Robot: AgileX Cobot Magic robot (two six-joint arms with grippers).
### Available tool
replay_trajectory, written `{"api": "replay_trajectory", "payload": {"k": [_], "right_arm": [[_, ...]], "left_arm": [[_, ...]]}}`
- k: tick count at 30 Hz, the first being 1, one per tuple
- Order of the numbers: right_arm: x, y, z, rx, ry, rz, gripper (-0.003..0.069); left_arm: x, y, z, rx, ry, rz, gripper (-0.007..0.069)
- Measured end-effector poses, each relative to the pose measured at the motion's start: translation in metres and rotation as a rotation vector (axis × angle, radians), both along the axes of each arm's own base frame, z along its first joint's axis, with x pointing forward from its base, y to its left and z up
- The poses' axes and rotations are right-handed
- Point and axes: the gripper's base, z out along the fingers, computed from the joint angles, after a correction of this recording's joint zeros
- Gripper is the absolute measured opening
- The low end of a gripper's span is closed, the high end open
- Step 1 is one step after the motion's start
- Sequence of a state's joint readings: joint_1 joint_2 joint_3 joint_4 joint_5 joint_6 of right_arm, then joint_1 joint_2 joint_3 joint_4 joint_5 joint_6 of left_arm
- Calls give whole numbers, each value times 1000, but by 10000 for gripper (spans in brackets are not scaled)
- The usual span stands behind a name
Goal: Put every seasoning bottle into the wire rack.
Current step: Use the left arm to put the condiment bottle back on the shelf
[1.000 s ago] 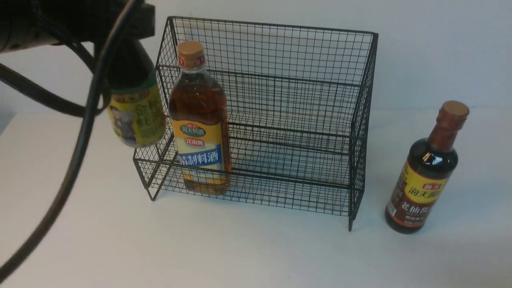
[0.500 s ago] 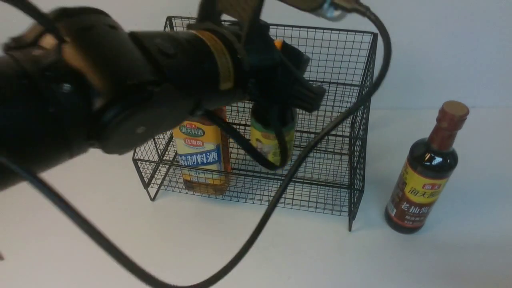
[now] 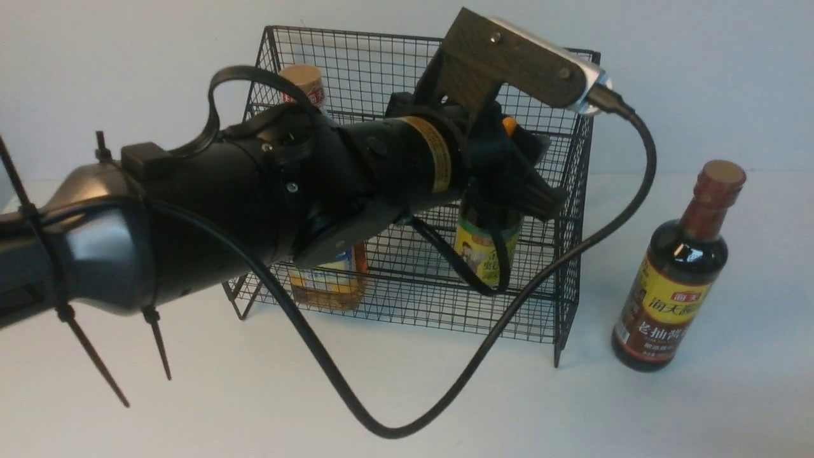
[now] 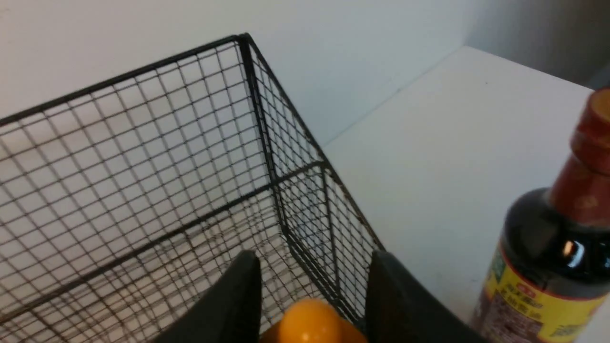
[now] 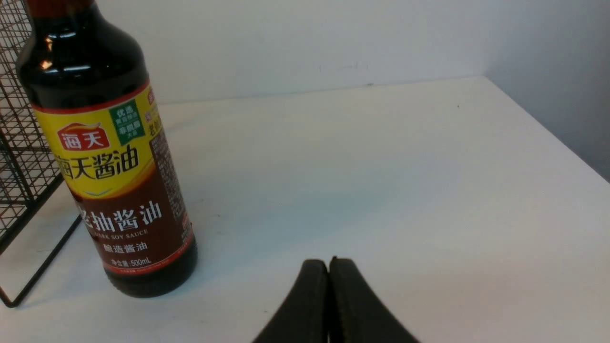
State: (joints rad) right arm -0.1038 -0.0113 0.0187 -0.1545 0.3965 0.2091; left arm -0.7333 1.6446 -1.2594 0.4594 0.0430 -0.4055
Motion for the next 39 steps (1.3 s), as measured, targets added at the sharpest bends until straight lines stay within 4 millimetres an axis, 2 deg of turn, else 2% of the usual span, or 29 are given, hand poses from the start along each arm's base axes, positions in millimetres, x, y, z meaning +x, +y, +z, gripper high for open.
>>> {"api": "replay_trajectory", "payload": {"k": [6,14,18,27,30,32,33,34,35,37,39], "right_arm": [[0,0,0,0,0,0,-13],[0,0,0,0,0,0,-13],[0,0,0,0,0,0,-13],[0,0,0,0,0,0,-13],[0,0,0,0,0,0,-13],[0,0,0,0,0,0,-13],[0,0,0,0,0,0,-13],[0,0,0,0,0,0,-13],[0,0,0,0,0,0,-13],[0,0,0,0,0,0,-13],[0,0,0,0,0,0,-13]], "left_arm": [[10,10,-6,0,56,64,260],[20,4,-37,35,153,99,260],[22,3,-46,44,185,113,260],[25,1,-51,50,200,118,261],[25,1,-52,50,200,118,304],[24,1,-50,48,197,118,389],[24,1,-50,47,196,118,389],[23,2,-46,41,189,117,462],[23,2,-45,40,188,118,468],[19,6,-33,23,169,119,531],[15,10,-21,8,151,122,557]]}}
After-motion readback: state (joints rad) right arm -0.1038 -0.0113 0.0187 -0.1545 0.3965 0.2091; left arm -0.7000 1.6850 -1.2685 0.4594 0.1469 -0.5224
